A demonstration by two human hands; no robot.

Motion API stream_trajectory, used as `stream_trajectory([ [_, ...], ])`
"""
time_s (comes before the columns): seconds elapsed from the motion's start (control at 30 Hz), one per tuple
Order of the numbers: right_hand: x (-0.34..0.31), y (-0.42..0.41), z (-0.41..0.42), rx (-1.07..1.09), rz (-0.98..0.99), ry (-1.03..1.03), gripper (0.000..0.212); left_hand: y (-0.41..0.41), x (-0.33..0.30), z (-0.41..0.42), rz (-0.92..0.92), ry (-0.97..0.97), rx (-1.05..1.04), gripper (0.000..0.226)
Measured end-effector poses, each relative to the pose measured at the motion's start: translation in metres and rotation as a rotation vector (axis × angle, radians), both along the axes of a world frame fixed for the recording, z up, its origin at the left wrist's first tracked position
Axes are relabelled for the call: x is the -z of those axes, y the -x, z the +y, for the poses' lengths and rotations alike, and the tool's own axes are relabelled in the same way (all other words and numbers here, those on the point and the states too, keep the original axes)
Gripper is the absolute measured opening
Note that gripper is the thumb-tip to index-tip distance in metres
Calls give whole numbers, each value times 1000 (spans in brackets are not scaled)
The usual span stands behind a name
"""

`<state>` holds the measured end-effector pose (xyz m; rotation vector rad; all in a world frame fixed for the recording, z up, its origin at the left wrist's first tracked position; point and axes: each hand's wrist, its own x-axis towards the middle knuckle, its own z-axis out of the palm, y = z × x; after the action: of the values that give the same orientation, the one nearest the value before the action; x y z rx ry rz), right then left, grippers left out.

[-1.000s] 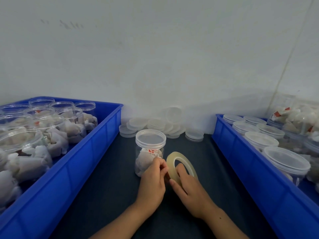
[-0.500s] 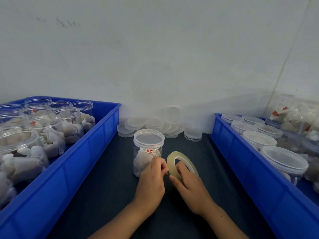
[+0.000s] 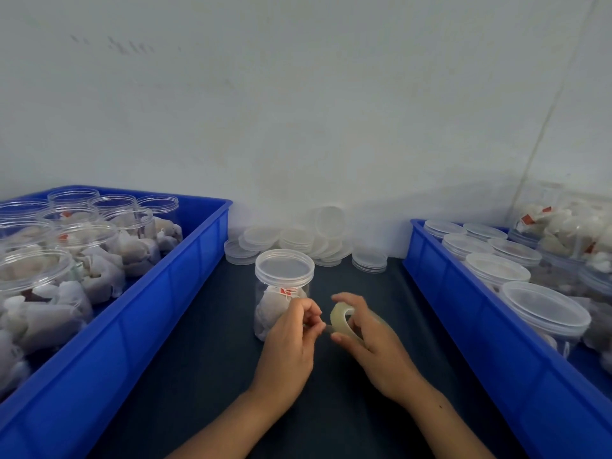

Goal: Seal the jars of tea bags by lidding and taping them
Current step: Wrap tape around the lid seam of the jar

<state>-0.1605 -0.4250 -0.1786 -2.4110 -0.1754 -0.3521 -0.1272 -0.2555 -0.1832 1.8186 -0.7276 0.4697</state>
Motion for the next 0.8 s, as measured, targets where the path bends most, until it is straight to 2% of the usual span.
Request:
stream_trajectory([
  [0.17, -5, 1, 1, -54, 8, 128, 13, -3, 3, 3, -50, 8, -28, 44],
  [0.33, -13, 1, 3, 57, -39, 223, 14, 1, 2, -3, -140, 37, -8, 46],
  [0.43, -13, 2, 1, 110, 24, 251, 20, -2, 5, -3, -135, 22, -13, 41],
  [0.57, -8, 2, 8, 68, 76, -19, 13, -5, 5, 2, -237, -56, -93, 33],
  [0.67, -11, 0, 15, 81, 51, -216, 23, -7, 1, 7, -395, -91, -221, 22],
  [0.73, -14, -1, 17, 87, 31, -298, 28, -9, -3, 9, -454, -32, -277, 19],
  [0.8, -15, 0, 18, 106, -2, -321, 29, -12, -6, 11, -423, 92, -347, 32],
])
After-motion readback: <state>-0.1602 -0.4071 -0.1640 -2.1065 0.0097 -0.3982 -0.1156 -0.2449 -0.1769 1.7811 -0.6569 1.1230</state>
